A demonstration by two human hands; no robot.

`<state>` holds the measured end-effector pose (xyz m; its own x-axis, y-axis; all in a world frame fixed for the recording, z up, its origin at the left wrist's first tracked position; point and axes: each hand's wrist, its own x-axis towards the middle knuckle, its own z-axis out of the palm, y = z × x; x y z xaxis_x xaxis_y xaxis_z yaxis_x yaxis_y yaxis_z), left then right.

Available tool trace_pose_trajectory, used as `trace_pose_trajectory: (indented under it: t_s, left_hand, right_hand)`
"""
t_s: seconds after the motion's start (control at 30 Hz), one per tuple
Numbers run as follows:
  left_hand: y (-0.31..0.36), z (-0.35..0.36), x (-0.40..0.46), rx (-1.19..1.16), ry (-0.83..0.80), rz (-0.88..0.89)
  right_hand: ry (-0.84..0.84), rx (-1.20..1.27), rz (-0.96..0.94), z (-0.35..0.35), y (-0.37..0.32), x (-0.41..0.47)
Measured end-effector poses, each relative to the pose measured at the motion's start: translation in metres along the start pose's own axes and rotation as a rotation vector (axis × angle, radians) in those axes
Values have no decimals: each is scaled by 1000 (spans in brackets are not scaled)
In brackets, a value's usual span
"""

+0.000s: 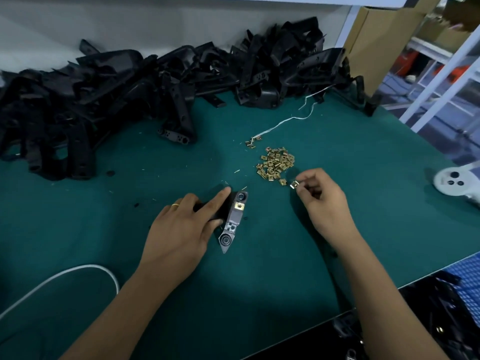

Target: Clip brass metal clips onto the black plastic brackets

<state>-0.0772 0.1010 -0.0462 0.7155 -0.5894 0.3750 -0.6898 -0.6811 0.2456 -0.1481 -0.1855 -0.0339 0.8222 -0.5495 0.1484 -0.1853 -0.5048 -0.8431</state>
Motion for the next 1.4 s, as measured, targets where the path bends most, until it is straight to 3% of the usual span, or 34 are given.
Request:
trace_pose_trajectory:
  t_s: [0.43,0.7,0.97,1.4]
  left_hand:
    - [1,-1,0,7,-25,-23]
    - [1,-1,1,10,-37,-50]
    - [7,-8,-3,-6,-23,-38]
    - [9,-8,-4,-12,-70,-43]
  right_hand:
    - [-98,458,110,8,-15,-37]
    - [-145,564,45,23,-41,-66]
    - [-53,917,341,70,-61,-123]
    - [-67,891,267,72,-57,-126]
